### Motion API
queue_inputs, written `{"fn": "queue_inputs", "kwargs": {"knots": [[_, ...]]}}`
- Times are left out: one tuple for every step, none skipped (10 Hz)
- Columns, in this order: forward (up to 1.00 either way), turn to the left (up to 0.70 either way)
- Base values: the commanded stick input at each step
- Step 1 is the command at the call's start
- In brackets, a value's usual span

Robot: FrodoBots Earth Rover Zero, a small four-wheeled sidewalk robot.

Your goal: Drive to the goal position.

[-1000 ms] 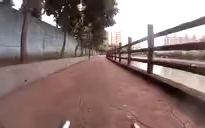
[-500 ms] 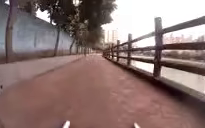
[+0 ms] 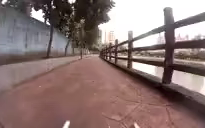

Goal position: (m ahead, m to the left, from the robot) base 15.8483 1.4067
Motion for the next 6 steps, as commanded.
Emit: {"fn": "queue_inputs", "kwargs": {"knots": [[1.00, 0.00], [1.00, 0.00], [1.00, 0.00], [1.00, 0.00], [1.00, 0.00], [1.00, 0.00]]}}
